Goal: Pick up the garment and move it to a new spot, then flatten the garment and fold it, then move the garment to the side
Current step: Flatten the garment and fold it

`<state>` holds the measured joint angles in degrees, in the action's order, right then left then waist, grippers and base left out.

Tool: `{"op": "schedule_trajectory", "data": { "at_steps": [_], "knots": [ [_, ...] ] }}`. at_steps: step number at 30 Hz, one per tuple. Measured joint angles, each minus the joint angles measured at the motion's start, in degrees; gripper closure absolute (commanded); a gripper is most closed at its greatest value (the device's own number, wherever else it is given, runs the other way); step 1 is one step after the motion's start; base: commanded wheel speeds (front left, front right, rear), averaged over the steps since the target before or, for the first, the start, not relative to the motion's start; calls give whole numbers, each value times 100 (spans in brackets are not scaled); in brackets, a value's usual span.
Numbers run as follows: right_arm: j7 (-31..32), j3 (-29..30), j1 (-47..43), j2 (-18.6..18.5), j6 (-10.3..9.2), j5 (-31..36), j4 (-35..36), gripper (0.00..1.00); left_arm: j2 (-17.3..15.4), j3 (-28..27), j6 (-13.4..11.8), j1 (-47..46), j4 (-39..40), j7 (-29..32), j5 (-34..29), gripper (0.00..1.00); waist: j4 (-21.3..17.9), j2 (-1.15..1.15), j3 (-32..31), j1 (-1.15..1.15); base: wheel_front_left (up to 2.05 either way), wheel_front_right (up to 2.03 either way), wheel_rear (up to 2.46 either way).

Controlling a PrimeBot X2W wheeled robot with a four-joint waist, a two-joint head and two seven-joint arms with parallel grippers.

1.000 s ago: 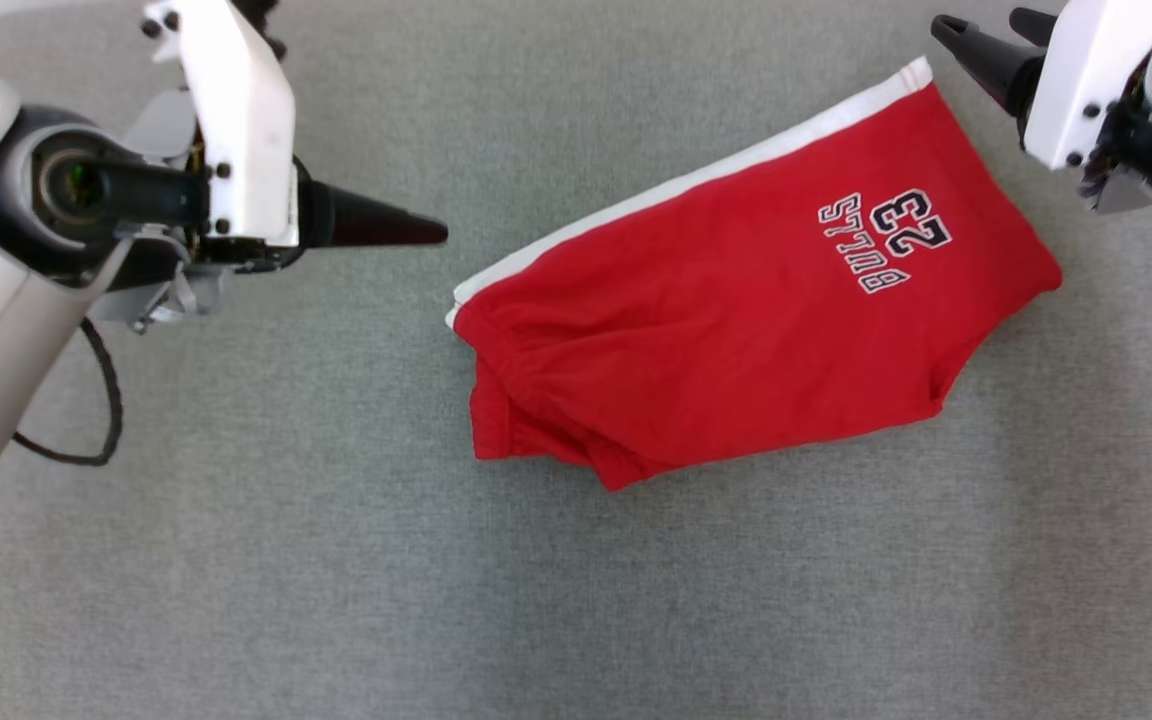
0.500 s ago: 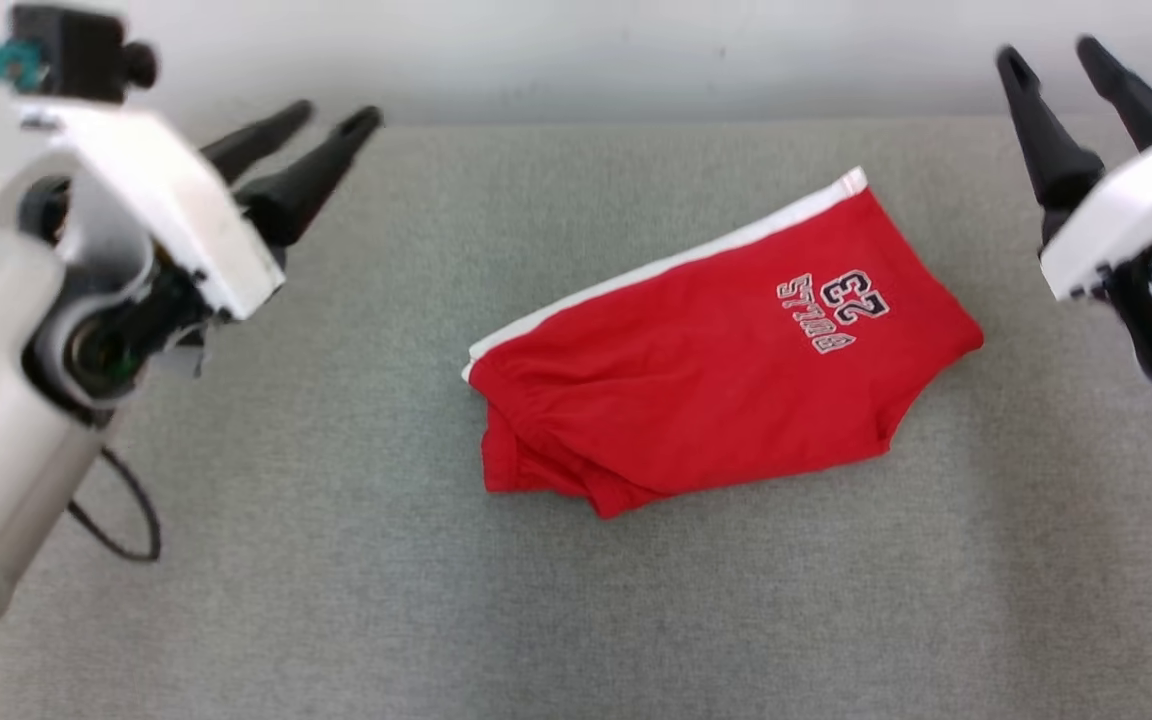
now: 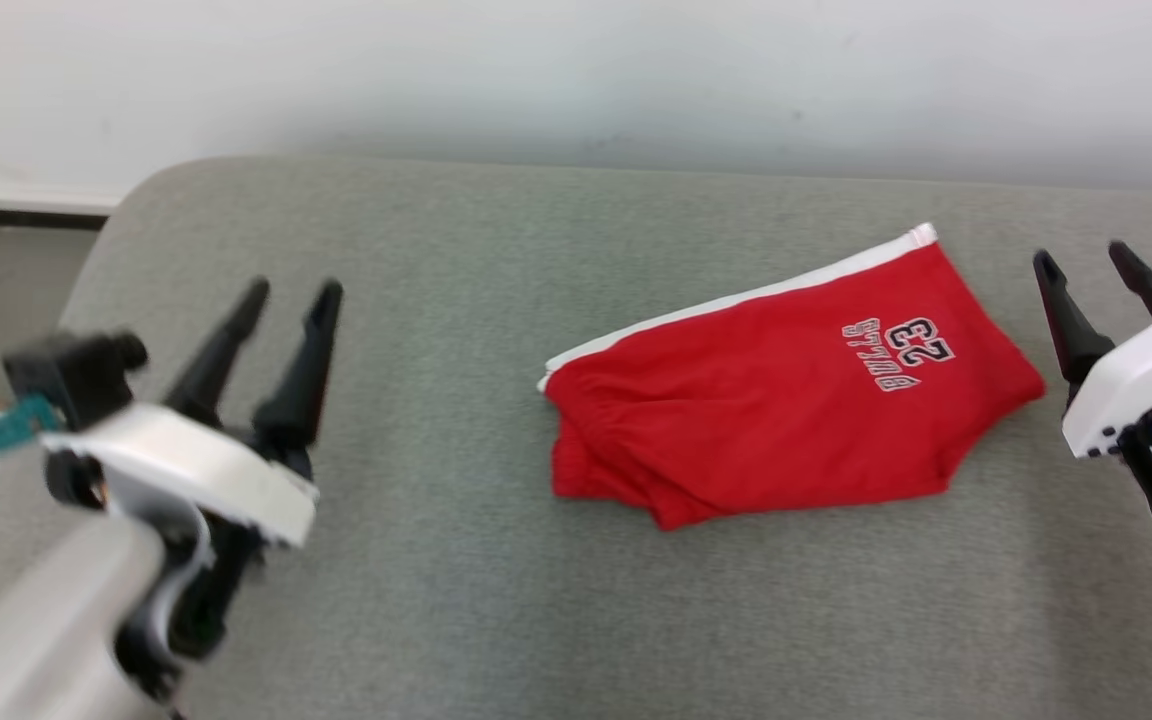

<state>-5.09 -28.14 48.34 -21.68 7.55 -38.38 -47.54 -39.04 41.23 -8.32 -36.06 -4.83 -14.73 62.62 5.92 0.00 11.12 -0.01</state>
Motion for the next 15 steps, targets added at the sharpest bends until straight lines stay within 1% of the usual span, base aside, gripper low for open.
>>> {"op": "schedule_trajectory", "data": {
  "at_steps": [2, 5, 8, 10, 12, 15],
  "knots": [
    [0, -63, 9, -12, 0, -51, -266, 0, 143, -183, -80, 370, 215, -13, -66, 0, 108, 0, 21, 0, 0, 0, 0],
    [111, -151, 103, -52, 0, -104, -643, 0, 448, -687, -67, 832, 501, -35, -245, 0, 293, 0, 77, 0, 0, 0, 0],
    [315, -186, 275, -131, 0, -240, -985, 0, 720, -800, 118, 1217, 571, -34, -460, 0, 496, 0, 160, 0, 0, 0, 0],
    [503, -207, 404, -186, 0, -307, -1226, 0, 879, -915, 198, 1301, 577, -34, -552, 0, 632, 0, 226, 0, 0, 0, 0],
    [780, -249, 492, -224, 0, -383, -1436, 0, 1070, -1011, 305, 1345, 602, -35, -609, 0, 771, 0, 293, 1, 0, 0, 0],
    [1287, -322, 627, -281, 0, -494, -1645, 0, 1255, -1017, 423, 1497, 560, -35, -781, 0, 959, 0, 398, 1, 0, 0, 0]
  ]
}}
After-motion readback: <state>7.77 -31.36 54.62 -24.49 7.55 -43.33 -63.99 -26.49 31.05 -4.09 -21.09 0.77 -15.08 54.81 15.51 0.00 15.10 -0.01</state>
